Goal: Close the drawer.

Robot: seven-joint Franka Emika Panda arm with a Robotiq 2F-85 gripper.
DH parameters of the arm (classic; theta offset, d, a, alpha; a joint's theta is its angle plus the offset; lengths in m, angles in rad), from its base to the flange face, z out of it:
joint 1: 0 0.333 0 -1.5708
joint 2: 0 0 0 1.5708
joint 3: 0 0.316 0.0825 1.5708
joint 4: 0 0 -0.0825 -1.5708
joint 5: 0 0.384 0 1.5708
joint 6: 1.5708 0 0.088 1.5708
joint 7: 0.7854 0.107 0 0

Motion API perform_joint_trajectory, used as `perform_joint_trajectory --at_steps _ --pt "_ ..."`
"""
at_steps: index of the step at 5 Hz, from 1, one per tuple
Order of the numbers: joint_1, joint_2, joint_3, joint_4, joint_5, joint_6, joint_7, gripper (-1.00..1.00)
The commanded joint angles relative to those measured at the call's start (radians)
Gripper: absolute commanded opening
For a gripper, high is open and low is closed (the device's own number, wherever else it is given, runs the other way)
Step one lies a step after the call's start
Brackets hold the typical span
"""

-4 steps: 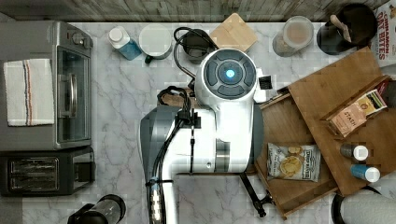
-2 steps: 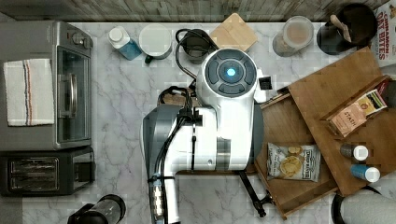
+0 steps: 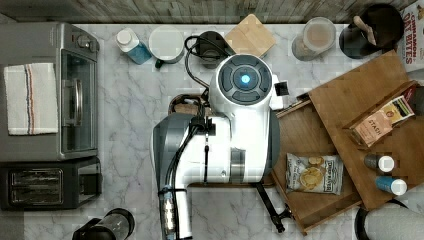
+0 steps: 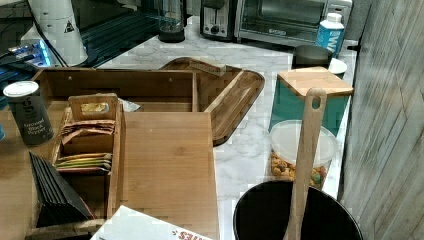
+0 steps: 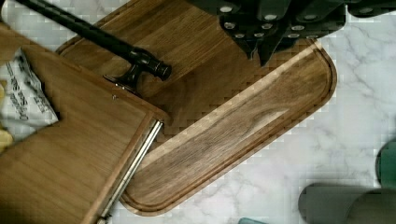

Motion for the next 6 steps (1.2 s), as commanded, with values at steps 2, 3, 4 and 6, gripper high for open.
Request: perform_joint_trajectory --at_steps 2,3,4,6 --pt "0.058 -0.128 0.055 -0.260 -0.027 0.250 -0.344 -1.00" --pt "0.090 -0.144 0.020 -0.333 -0.028 0.316 -0.469 -1.00" --pt "0.055 -0.157 0.014 -0.416 0.013 0.386 -0.674 -1.00" --pt "0.052 -0.159 -0.047 -0.584 0.048 0.552 -0.947 -1.00"
